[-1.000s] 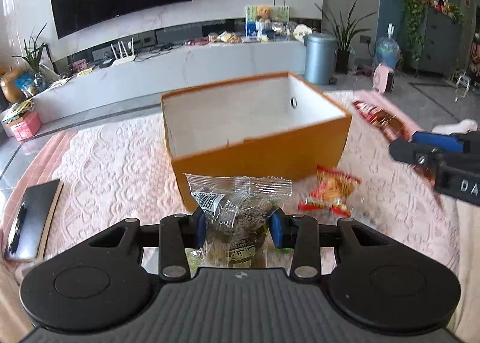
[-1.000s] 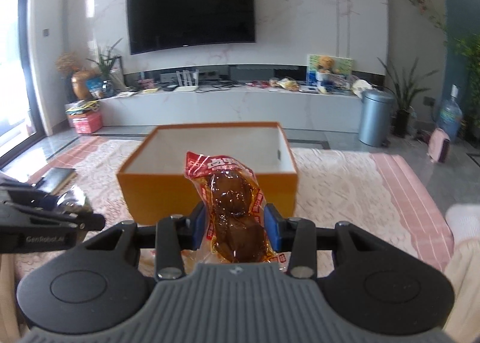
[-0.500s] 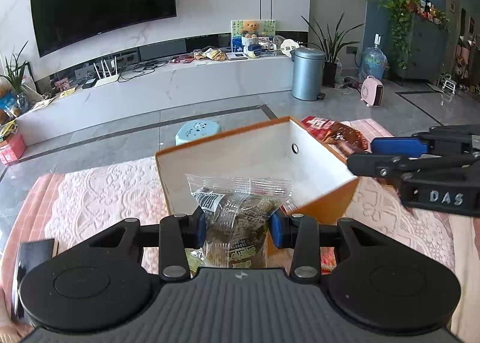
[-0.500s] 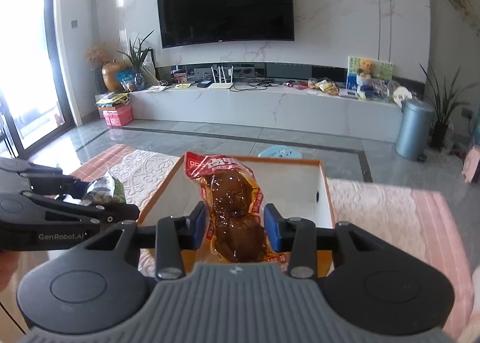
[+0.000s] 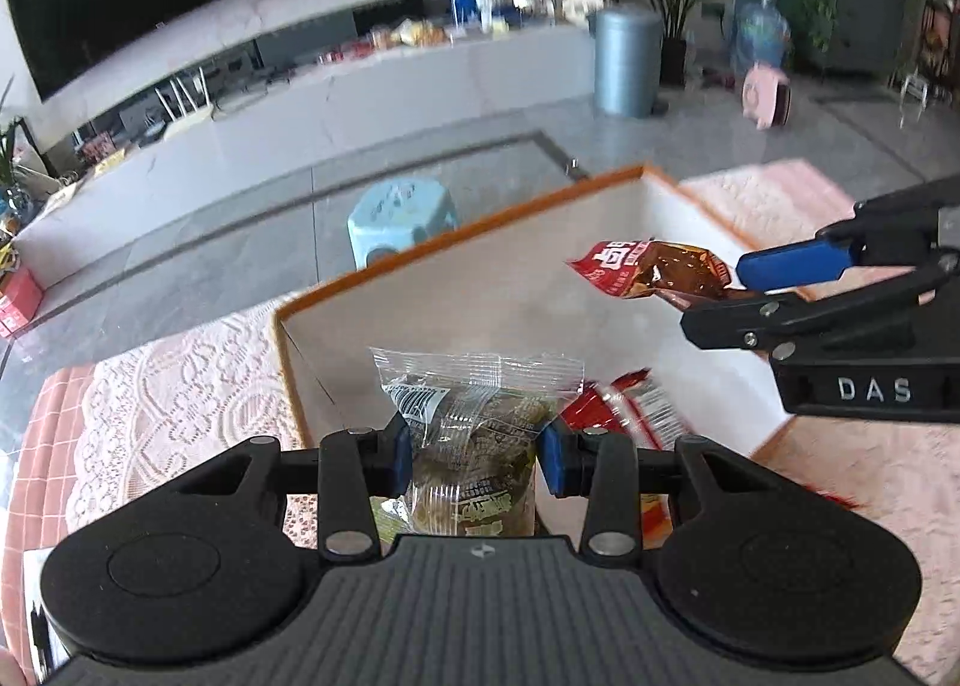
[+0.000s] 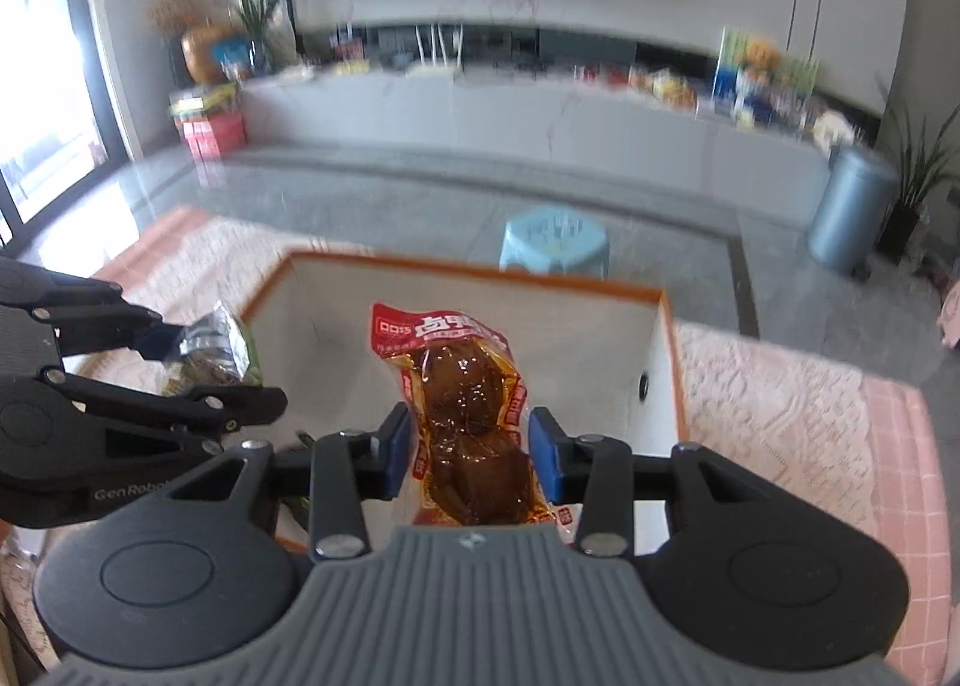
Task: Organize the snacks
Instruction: 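Carry both held packs over the orange box, then open the right tool releasing the egg pack while the left tool drops the clear bag into the box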
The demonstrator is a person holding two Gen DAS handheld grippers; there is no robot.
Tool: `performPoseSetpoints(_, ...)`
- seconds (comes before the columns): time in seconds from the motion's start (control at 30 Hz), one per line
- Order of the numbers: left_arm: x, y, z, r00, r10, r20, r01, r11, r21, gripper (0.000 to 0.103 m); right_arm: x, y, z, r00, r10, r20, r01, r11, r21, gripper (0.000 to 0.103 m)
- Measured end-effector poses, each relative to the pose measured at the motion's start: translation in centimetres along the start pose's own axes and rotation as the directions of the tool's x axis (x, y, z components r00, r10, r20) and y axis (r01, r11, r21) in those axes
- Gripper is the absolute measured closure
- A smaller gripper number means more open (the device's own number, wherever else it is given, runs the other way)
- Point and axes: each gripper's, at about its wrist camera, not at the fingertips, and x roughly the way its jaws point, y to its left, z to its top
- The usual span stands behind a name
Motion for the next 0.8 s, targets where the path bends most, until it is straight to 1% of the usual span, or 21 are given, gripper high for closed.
performPoseSetpoints(0.13, 2.9, -0.4, 0.3, 0.998, 0.031, -0.051, -0.028, 0.997, 0.072, 0.058, 4.5, -1.3, 0.1, 0.994, -0.01, -0.107, 0.01, 1.0, -0.001, 0.064)
performPoseSetpoints(0.23, 4.9, -0.7, 0.7, 0.993, 0.056, -0.099, -0.046, 0.994, 0.103, 0.058, 7.3, -1.6, 0.4, 0.984, -0.024, -0.178, 0.022, 1.0, -0.014, 0.064)
performPoseSetpoints(0.37, 7.0, -1.1, 1.0, 0.982, 0.099, -0.163, -0.077, 0.988, 0.136, 0.058, 10.3, -2.1, 0.8, 0.963, -0.043, -0.265, 0.039, 0.999, -0.019, 0.063)
performPoseSetpoints(0.47, 7.8, -1.2, 1.4, 0.976, 0.107, -0.191, -0.08, 0.986, 0.143, 0.058, 11.7, -2.2, 0.8, 0.947, -0.064, -0.316, 0.059, 0.998, -0.028, 0.063)
performPoseSetpoints(0.6, 9.0, -1.6, 1.4, 0.957, 0.137, -0.254, -0.099, 0.983, 0.156, 0.058, 13.0, -2.3, 1.0, 0.93, -0.068, -0.362, 0.066, 0.998, -0.017, 0.062)
performPoseSetpoints(0.77, 9.8, -1.7, 1.2, 0.941, 0.163, -0.295, -0.119, 0.98, 0.161, 0.057, 14.6, -2.3, 0.9, 0.902, -0.093, -0.422, 0.097, 0.995, -0.013, 0.059)
performPoseSetpoints(0.8, 9.9, -1.7, 1.2, 0.939, 0.163, -0.302, -0.121, 0.981, 0.154, 0.057, 14.7, -2.4, 0.8, 0.899, -0.09, -0.428, 0.097, 0.995, -0.006, 0.058)
